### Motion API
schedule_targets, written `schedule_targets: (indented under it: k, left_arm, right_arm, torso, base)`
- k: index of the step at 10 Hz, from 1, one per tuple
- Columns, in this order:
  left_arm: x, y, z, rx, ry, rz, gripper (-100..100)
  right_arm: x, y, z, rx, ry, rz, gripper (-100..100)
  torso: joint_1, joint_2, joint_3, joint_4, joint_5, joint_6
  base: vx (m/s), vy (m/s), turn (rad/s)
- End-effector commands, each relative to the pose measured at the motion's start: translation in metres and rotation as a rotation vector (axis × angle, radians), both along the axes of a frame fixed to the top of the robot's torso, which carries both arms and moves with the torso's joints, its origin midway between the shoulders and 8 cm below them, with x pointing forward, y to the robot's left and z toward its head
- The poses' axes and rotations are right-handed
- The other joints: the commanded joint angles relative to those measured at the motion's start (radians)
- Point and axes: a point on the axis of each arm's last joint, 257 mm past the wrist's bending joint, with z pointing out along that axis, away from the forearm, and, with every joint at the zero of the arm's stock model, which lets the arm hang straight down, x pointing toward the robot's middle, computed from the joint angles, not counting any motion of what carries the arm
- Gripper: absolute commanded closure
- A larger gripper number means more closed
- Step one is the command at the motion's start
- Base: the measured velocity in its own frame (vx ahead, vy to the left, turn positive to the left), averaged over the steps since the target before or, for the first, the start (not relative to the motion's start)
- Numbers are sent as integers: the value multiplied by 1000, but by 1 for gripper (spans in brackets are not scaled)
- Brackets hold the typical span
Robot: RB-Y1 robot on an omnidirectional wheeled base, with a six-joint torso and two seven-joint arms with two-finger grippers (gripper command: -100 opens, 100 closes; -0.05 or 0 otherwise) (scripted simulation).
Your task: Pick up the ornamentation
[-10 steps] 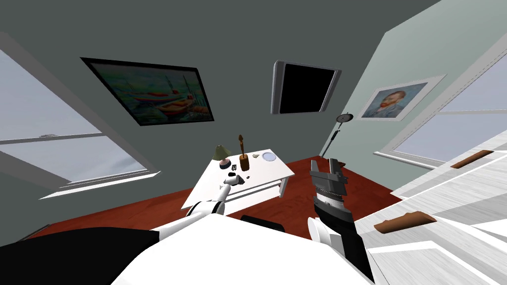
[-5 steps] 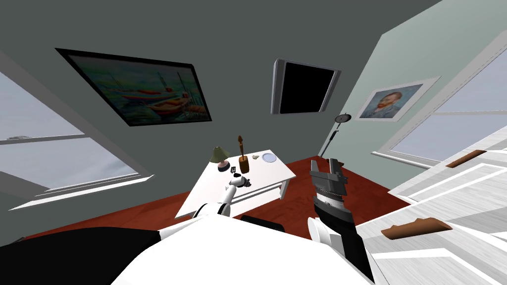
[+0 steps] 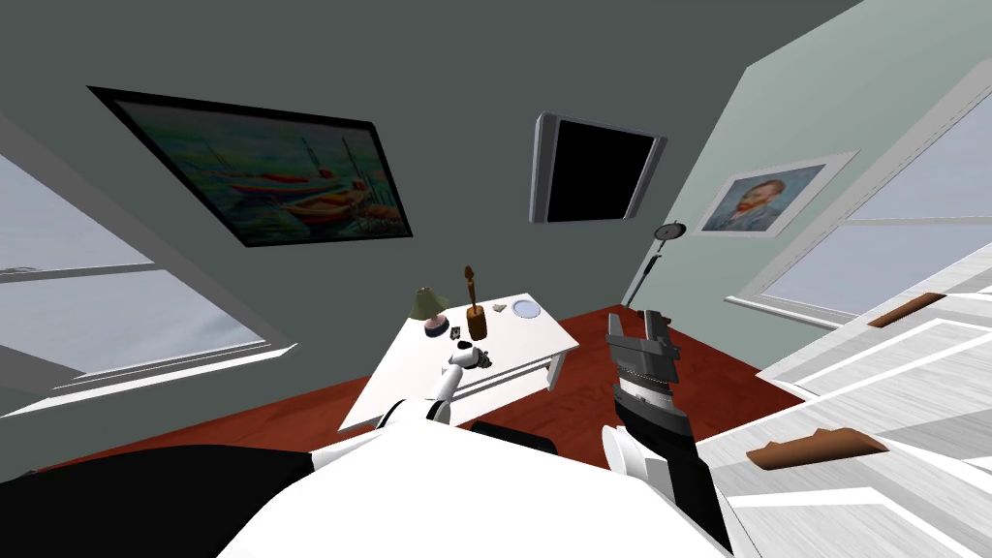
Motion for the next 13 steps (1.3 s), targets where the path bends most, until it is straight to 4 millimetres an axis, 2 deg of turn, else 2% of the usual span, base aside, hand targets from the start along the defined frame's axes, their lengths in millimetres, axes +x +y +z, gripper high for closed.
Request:
schedule_targets:
  k: [1,8,9,10,13]
  left_arm:
    - [-6,6,-3,2,-3,11,-100]
    - [-37,14,-16,-4,-4,31,-100]
    - [-34,14,-15,-1,-4,28,-100]
    - [-35,14,-15,-2,-4,30,100]
    - [-35,14,-15,-2,-3,29,100]
  right_arm:
    - [0,0,0,0,0,0,0]
    - [0,0,0,0,0,0,0]
    - [0,0,0,0,0,0,0]
    - [0,0,0,0,0,0,0]
    - [0,0,0,0,0,0,0]
  torso:
    - [0,0,0,0,0,0]
    - [0,-1,-1,0,0,0]
    - [-1,1,0,0,0,0]
    - [0,2,1,0,0,0]
    - [0,2,1,1,0,0]
  base:
    - [63,-8,-57]
    - [43,-8,-25]
    - [0,0,0]
    - [0,0,0]
    - [0,0,0]
